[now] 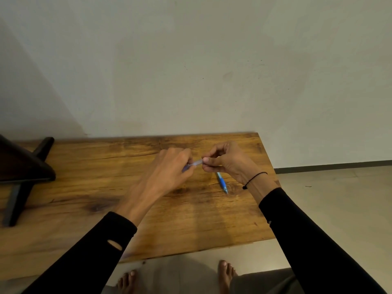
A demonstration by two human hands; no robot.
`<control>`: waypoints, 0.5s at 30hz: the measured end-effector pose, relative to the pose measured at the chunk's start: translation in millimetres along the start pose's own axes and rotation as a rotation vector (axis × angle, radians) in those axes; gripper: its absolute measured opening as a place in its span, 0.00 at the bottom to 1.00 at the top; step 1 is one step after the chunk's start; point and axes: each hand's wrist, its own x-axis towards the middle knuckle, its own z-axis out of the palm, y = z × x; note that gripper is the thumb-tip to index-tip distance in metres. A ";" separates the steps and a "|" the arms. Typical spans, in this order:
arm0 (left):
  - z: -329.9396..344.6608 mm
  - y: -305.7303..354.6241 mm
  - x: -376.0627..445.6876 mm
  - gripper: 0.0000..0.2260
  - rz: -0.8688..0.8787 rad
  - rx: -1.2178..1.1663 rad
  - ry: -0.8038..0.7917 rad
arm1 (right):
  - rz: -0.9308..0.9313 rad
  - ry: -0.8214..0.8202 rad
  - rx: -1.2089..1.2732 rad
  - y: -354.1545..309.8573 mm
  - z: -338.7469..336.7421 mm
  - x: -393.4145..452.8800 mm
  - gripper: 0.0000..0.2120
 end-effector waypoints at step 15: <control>10.2 -4.6 7.2 0.06 -0.194 -0.367 0.118 | -0.336 0.080 -0.243 -4.2 6.7 0.2 0.07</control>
